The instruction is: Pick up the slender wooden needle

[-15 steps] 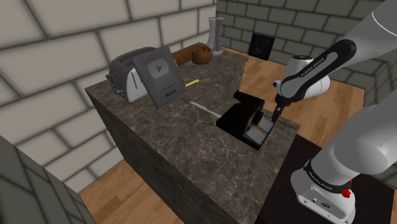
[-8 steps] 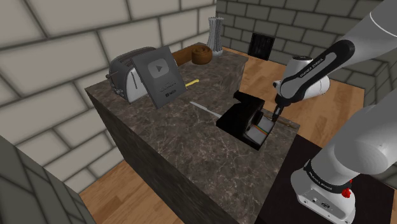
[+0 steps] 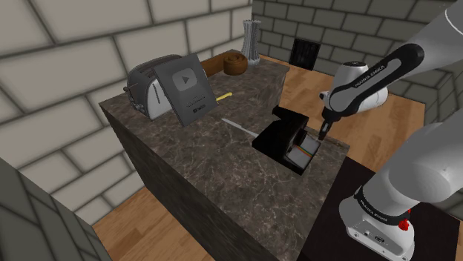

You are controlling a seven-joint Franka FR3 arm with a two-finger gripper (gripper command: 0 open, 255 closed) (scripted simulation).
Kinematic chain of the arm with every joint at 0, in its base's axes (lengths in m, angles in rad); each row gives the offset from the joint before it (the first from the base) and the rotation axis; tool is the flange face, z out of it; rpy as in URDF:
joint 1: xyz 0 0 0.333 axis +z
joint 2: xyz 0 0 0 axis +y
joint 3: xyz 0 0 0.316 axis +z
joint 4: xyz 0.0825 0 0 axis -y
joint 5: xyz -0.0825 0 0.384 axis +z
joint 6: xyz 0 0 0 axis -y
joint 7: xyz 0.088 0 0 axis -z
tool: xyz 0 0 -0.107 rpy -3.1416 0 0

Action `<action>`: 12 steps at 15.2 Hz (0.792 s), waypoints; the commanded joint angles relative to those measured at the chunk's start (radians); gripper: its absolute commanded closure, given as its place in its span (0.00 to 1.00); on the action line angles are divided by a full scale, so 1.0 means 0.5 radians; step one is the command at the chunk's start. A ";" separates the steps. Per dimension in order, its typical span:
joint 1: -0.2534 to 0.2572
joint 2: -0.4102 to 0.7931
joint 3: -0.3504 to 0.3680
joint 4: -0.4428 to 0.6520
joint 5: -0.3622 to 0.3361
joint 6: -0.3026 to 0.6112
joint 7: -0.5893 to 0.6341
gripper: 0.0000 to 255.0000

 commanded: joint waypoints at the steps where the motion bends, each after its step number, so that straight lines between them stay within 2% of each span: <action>1: -0.027 -0.088 0.024 0.008 -0.039 -0.095 0.028 1.00; 12: -0.110 -0.472 0.138 0.072 -0.097 -0.538 0.083 1.00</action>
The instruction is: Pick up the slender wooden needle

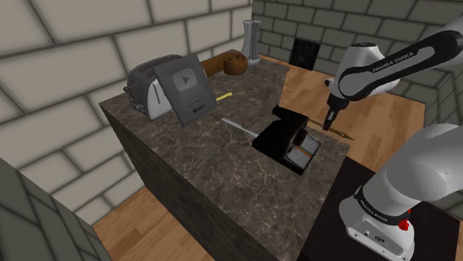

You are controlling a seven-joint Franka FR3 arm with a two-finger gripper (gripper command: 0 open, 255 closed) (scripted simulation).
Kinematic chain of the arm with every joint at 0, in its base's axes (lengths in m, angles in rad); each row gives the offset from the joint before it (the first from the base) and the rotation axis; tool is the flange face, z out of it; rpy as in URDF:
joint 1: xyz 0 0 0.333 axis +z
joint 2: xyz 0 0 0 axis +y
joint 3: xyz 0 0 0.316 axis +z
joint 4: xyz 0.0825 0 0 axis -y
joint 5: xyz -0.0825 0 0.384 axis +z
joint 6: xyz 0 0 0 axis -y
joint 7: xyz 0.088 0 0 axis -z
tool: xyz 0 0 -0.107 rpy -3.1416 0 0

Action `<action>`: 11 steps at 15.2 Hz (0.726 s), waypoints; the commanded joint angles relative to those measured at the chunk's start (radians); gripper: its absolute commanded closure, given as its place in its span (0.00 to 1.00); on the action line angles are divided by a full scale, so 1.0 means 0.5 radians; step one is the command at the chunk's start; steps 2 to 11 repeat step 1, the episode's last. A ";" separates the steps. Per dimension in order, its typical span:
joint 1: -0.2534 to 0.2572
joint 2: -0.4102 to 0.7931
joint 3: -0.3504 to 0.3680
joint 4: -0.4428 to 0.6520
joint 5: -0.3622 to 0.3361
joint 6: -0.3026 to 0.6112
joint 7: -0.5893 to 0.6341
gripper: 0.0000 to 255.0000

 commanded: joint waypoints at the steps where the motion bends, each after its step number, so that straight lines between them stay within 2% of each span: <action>1: -0.004 -0.019 0.006 0.004 -0.001 -0.025 0.001 1.00; 11: -0.004 -0.019 0.006 0.004 -0.001 -0.025 0.001 1.00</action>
